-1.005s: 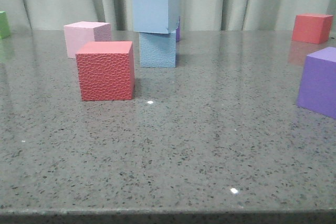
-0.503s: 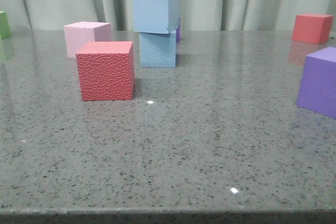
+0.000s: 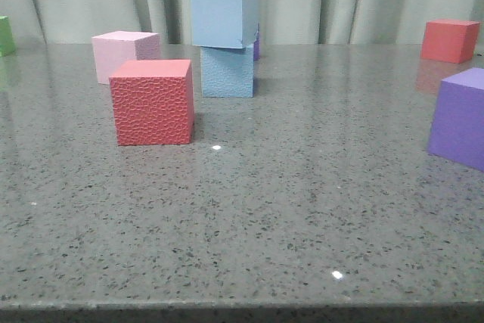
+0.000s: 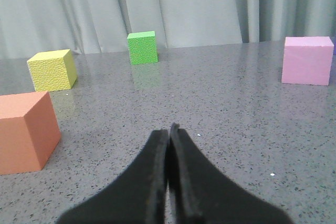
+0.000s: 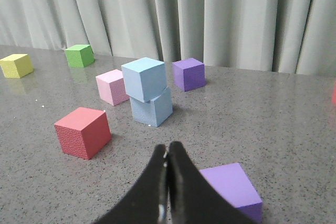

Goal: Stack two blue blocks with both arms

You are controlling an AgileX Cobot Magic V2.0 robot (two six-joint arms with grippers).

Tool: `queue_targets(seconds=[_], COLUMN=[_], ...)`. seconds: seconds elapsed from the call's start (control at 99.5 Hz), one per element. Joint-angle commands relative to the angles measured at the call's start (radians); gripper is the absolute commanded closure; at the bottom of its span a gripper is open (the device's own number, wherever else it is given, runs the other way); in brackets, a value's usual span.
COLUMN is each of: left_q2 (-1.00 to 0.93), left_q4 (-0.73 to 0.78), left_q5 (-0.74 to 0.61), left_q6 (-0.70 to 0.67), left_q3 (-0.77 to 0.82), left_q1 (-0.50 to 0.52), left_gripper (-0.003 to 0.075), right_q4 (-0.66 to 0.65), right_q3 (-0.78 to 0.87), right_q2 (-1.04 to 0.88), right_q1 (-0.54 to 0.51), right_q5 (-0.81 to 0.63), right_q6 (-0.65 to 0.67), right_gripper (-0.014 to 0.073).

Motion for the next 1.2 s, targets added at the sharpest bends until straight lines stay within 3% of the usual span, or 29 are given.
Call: queue_targets(seconds=[0.0, 0.683, 0.824, 0.945, 1.055, 1.186], left_q2=[-0.032, -0.032, -0.032, -0.032, -0.032, -0.032], left_q4=[-0.004, -0.004, -0.004, -0.004, -0.004, -0.004], left_q5=[-0.072, -0.072, -0.072, -0.072, -0.072, -0.072], left_q6=[-0.008, -0.008, -0.008, -0.008, -0.008, -0.008], left_q3=[0.005, 0.005, 0.005, 0.005, 0.005, 0.005], left_q1=[-0.003, -0.003, -0.003, -0.003, -0.003, -0.003], left_gripper=[0.0738, 0.0738, 0.0738, 0.0738, 0.0738, 0.0738], right_q4=[-0.03, -0.039, 0.068, 0.178, 0.305, 0.337], right_q3=[-0.023, -0.017, 0.026, 0.08, 0.152, 0.265], right_q2=[0.01, 0.01, 0.01, 0.01, 0.01, 0.01], right_q1=[-0.002, -0.019, -0.118, -0.254, -0.371, -0.49], right_q5=[-0.075, -0.082, -0.139, -0.225, -0.373, -0.621], right_q6=[-0.005, -0.009, -0.073, -0.244, -0.337, -0.341], right_gripper=[0.0707, 0.0707, 0.0707, 0.0707, 0.0707, 0.0707])
